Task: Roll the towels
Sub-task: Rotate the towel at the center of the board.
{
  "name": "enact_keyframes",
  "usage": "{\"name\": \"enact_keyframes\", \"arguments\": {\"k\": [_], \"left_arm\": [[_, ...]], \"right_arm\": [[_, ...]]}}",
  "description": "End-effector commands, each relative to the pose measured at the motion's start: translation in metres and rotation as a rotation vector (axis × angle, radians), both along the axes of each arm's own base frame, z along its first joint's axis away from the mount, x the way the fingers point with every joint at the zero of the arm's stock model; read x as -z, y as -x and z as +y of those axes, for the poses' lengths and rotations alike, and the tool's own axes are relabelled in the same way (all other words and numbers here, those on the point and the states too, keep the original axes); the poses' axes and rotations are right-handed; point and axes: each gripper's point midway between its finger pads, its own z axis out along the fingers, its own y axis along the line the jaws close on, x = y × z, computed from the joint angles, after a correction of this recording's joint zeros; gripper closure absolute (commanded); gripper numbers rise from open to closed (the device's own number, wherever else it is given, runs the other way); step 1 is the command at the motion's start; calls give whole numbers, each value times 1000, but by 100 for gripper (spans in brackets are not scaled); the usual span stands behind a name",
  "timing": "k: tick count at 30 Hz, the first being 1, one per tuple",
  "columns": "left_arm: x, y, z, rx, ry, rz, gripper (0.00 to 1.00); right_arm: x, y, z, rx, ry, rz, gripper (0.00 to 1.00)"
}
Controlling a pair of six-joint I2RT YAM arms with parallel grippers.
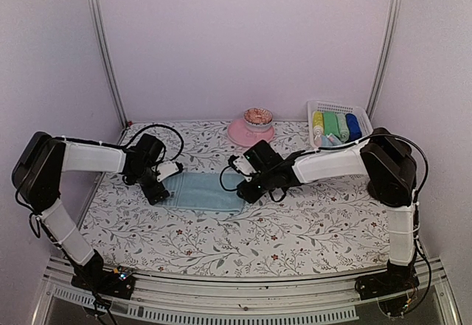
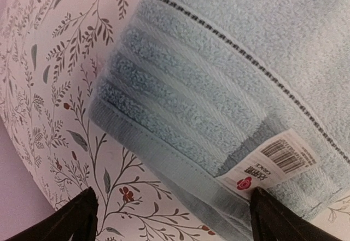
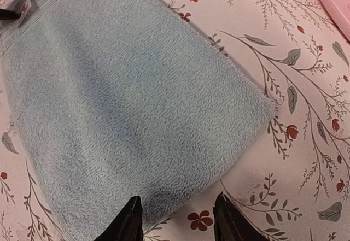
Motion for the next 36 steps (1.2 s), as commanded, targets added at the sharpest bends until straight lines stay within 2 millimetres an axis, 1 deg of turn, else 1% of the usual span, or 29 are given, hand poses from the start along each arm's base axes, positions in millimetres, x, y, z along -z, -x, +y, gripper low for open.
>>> {"name": "enact_keyframes", "arguments": {"k": [1,5,7,11,14,16,19,22,25,27,28,29,30,31,32,34,35,36], "left_arm": [[10,6,22,-10,-61,57,3],[6,2,19,-13,-41,51,3],[2,1,19,-13,-36,47,3],[-9,-4,23,-23,-26,23,3],[-13,-6,30,-38,-19,13,3],[-11,-6,32,-42,-19,19,3],[-6,-6,34,-51,-26,26,3],[-14,-13,33,-60,-13,-3,3],[-36,-27,35,-91,5,-69,3],[-49,-34,38,-106,8,-106,3],[-53,-36,39,-113,6,-120,3],[-56,-38,42,-124,-1,-133,3],[-60,-41,46,-140,-7,-153,3],[-63,-43,52,-158,-17,-173,3],[-67,-46,58,-181,-19,-196,3],[-75,-49,69,-228,-3,-230,3],[-79,-50,74,-246,15,-241,3],[-81,-48,77,-252,39,-242,3]], "right_arm": [[6,19,2,-85,56,-16,55],[19,29,17,-130,97,-40,55],[25,35,21,-152,131,-49,55],[35,51,17,-193,214,-64,55],[31,66,15,-225,245,-71,55],[28,76,15,-244,255,-64,55],[28,93,21,-275,269,-47,55],[31,111,35,-315,277,-33,55],[35,131,54,-348,275,-18,54],[34,146,72,-378,251,-5,53],[33,153,81,-394,242,-5,51],[30,155,89,-400,237,-13,48],[26,156,96,-397,225,-19,44],[19,153,102,-386,211,-31,39],[12,148,105,-363,200,-50,30],[-10,130,108,-308,187,-118,5],[-20,118,108,-277,182,-155,0],[-31,105,107,-244,169,-185,1]]}}
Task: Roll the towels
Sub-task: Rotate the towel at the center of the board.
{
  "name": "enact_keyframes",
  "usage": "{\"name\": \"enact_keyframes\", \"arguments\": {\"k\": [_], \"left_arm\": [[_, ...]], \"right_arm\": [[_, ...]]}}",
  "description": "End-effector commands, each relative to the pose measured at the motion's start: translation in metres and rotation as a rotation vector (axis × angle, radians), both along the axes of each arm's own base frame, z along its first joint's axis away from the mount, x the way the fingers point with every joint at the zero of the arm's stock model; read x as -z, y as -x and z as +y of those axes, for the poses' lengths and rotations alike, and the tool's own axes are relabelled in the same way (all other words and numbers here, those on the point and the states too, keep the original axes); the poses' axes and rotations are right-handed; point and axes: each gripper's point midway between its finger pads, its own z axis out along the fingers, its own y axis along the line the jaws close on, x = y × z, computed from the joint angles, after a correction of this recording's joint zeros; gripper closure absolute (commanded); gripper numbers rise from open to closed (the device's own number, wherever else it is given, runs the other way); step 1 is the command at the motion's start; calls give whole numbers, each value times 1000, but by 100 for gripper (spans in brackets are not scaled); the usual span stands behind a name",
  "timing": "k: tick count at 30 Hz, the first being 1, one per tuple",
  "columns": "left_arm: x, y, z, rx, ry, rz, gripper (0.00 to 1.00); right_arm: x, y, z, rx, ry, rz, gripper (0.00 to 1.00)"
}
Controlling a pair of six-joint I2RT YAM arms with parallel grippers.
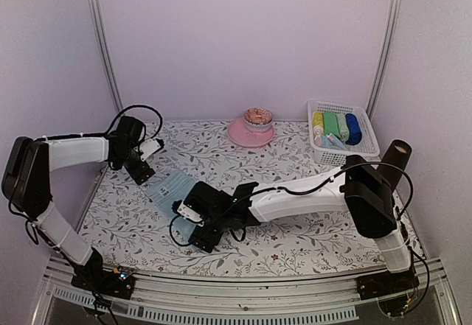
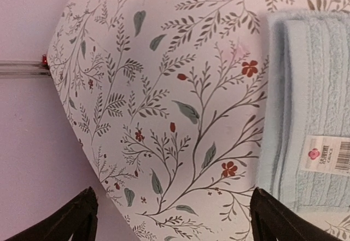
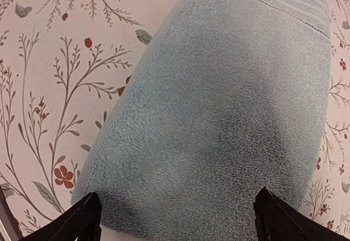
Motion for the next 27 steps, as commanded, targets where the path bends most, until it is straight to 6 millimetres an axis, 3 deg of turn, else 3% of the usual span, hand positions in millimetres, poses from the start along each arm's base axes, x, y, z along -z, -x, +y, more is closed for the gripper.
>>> {"name": "enact_keyframes", "arguments": {"k": [1,5,8,11,14,18,27], "left_arm": [[-27,-5,27,-90,73,-96,3],[-24,11,35,-96,146,-92,3],[-17,26,34,-91,181,-90,3],[-11,38,31,-86,214,-92,3],[-5,47,29,-94,244,-96,3],[2,56,27,-86,257,-94,3],[-9,62,24,-68,280,-137,3]], "right_arm": [[-44,-54,-3,136,-59,-120,1],[-86,-109,-1,222,-220,-169,1],[-104,-146,5,242,-299,-249,1],[-108,-179,15,262,-336,-313,1],[-88,-201,29,253,-344,-335,1],[-80,-214,44,242,-390,-383,1],[-45,-209,60,218,-451,-320,1]]}}
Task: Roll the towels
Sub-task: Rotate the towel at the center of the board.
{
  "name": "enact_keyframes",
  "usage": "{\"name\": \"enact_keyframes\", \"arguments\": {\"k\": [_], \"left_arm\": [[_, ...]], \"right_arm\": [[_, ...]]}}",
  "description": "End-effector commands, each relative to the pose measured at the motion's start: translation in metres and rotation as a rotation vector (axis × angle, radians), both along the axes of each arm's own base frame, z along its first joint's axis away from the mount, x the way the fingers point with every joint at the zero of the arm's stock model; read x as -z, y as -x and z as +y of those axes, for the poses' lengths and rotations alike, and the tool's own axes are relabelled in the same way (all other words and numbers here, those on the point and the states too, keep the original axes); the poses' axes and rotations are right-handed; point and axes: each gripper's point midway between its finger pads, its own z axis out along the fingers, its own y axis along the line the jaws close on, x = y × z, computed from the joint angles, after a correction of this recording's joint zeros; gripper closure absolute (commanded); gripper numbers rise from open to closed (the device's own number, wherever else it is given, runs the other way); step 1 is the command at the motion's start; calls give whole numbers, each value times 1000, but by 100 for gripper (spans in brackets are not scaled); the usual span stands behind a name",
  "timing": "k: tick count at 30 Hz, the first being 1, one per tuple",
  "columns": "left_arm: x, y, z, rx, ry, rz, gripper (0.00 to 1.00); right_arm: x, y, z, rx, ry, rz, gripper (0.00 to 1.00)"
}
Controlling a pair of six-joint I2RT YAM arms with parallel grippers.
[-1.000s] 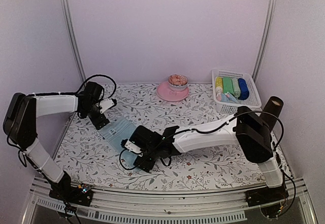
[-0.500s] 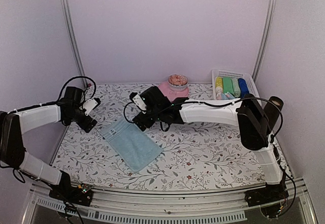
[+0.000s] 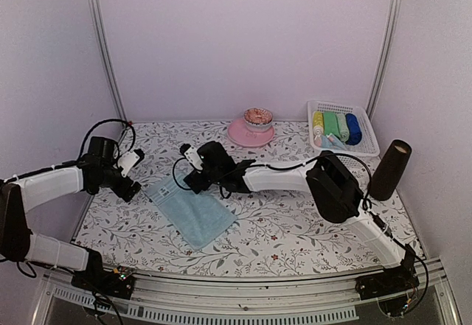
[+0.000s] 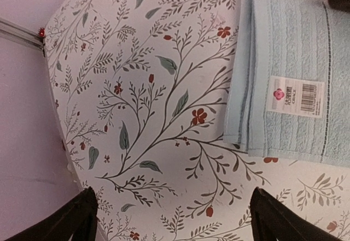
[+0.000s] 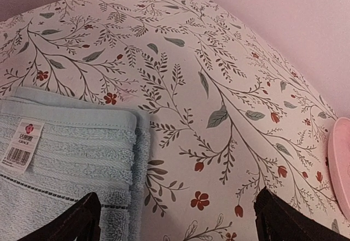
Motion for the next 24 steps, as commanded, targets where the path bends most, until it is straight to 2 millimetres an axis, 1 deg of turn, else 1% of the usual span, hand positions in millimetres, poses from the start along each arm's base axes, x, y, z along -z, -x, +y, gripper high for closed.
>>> {"name": "enact_keyframes", "arguments": {"k": [1,6,13,16,19,21,24], "left_arm": [[-10,-3,-4,9,33,-52,3],[-13,-3,-4,9,35,-66,3],[-19,-4,-11,41,60,-81,3],[-20,-3,-15,61,73,-75,3],[-21,-1,-23,103,83,-68,3],[-21,2,-29,137,83,-69,3],[-23,4,-41,209,58,-87,3]], "right_arm": [[-7,0,14,-22,-85,-4,1],[11,-1,10,9,-67,21,1],[42,-9,-11,102,37,21,1],[52,-12,-21,146,82,16,1],[62,-18,-39,204,131,21,1],[69,-24,-54,239,156,41,1],[72,-36,-85,316,161,87,1]]}}
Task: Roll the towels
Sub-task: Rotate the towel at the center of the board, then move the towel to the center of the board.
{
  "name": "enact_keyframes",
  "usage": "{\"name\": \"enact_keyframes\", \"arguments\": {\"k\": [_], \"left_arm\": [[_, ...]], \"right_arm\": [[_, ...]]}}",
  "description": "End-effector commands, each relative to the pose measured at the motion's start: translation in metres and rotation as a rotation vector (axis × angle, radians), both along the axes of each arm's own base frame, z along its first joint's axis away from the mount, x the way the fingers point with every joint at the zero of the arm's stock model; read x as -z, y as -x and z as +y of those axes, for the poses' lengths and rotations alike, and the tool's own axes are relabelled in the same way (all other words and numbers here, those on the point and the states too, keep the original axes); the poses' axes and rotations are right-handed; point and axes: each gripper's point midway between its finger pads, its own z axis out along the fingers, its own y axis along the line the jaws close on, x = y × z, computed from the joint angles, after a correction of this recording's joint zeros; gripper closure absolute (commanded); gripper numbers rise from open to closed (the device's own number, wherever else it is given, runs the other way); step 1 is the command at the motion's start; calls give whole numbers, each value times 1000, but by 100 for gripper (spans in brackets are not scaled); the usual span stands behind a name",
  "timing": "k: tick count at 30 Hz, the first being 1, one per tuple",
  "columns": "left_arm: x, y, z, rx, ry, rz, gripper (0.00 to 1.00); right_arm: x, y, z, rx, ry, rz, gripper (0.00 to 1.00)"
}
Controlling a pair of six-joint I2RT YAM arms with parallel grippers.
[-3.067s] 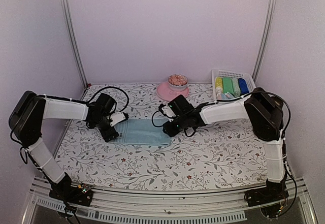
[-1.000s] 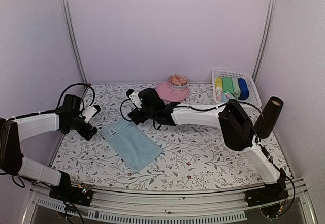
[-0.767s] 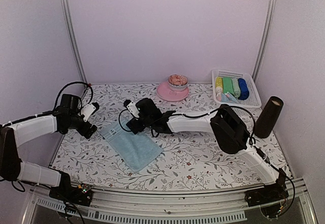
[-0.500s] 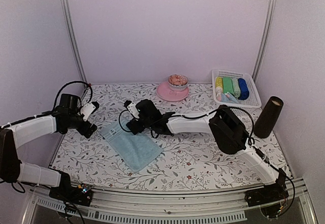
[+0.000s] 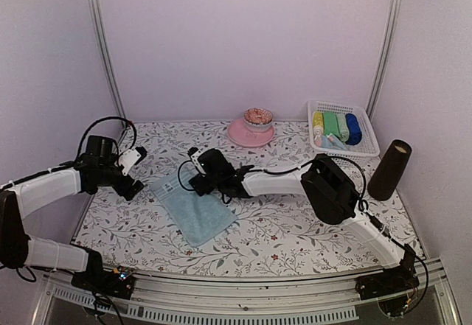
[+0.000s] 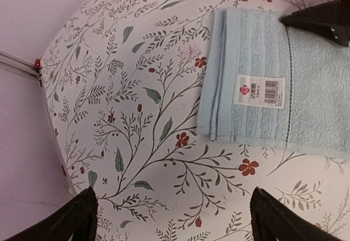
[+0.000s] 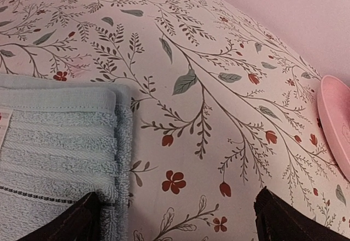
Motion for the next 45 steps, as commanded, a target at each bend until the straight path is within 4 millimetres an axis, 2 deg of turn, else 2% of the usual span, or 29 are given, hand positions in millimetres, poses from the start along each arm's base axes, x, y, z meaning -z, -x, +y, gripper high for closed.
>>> {"name": "enact_keyframes", "arguments": {"k": [1,6,10,14,15,18,22,25,27,30,31,33,36,41,45], "left_arm": [[-6,6,-25,135,-25,-48,3],[-8,14,-62,300,-101,-109,3],[-5,36,-102,485,-120,-137,3],[-5,60,-130,634,-127,-191,3],[-7,65,-136,665,-132,-209,3],[-4,77,-151,741,-155,-242,3],[10,84,-165,806,-227,-268,3],[21,83,-171,846,-292,-295,3],[25,81,-174,859,-312,-302,3],[25,78,-178,853,-305,-299,4],[23,76,-178,839,-294,-303,4],[16,74,-179,818,-263,-322,3],[10,74,-176,800,-232,-349,3],[7,70,-165,761,-221,-373,3],[8,68,-163,744,-204,-366,3]], "right_arm": [[34,-21,-69,170,107,91,1],[15,-37,-107,245,100,94,1],[-7,-45,-124,287,53,105,1],[-35,-55,-142,319,38,77,1],[-57,-58,-148,329,17,53,1],[-90,-64,-167,349,-23,30,1],[-134,-47,-175,217,-30,-60,1],[-165,-23,-178,96,-86,-148,1],[-180,-2,-169,-48,-108,-176,1],[-182,35,-160,-260,-90,-184,1],[-177,38,-164,-267,-64,-197,1],[-167,24,-168,-185,-43,-175,1],[-143,3,-155,-100,-34,-86,1],[-93,-2,-116,-19,68,-58,1],[-55,-7,-104,9,148,-22,1]]}}
